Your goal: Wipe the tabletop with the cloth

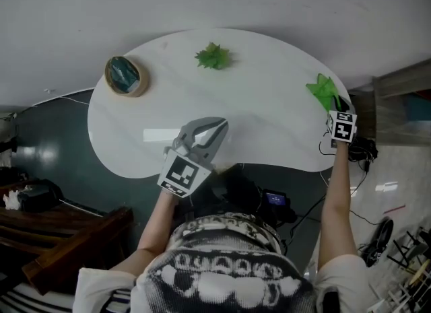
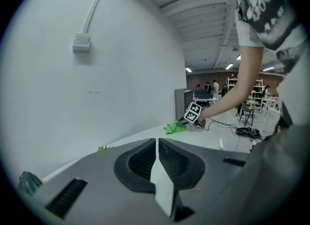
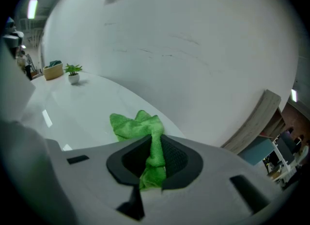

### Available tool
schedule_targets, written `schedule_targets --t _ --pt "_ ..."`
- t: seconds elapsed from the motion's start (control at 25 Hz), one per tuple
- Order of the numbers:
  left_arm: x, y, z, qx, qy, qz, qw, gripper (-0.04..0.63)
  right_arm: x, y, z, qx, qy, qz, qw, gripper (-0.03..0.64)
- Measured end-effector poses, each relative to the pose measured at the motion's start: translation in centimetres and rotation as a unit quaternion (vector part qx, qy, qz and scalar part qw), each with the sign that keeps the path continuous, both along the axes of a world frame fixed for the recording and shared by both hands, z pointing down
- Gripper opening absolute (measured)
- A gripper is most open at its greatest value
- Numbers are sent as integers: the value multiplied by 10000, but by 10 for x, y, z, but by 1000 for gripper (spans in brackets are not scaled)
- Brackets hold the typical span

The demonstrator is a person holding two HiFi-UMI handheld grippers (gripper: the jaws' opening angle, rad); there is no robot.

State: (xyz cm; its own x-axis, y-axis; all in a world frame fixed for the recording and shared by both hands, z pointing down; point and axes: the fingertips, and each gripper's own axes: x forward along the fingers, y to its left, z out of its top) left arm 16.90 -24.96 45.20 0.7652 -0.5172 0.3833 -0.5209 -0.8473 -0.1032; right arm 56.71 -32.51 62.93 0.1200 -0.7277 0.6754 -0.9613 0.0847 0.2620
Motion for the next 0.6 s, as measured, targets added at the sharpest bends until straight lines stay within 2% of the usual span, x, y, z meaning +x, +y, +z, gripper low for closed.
schedule_targets --t 0.12,0.32,0.48,0.6 --pt "-8 1 2 -7 -4 -20 10000 17 -3 5 -6 128 -171 188 9996 52" --pt "-35 8 0 -30 35 -171 9998 17 -39 11 -27 346 -236 31 9991 52" --pt "-75 15 1 21 84 -362 9993 17 -95 12 -52 657 -416 -168 9968 52" --pt "-113 26 0 16 118 -500 9987 17 -159 11 -67 813 -562 -486 9939 52"
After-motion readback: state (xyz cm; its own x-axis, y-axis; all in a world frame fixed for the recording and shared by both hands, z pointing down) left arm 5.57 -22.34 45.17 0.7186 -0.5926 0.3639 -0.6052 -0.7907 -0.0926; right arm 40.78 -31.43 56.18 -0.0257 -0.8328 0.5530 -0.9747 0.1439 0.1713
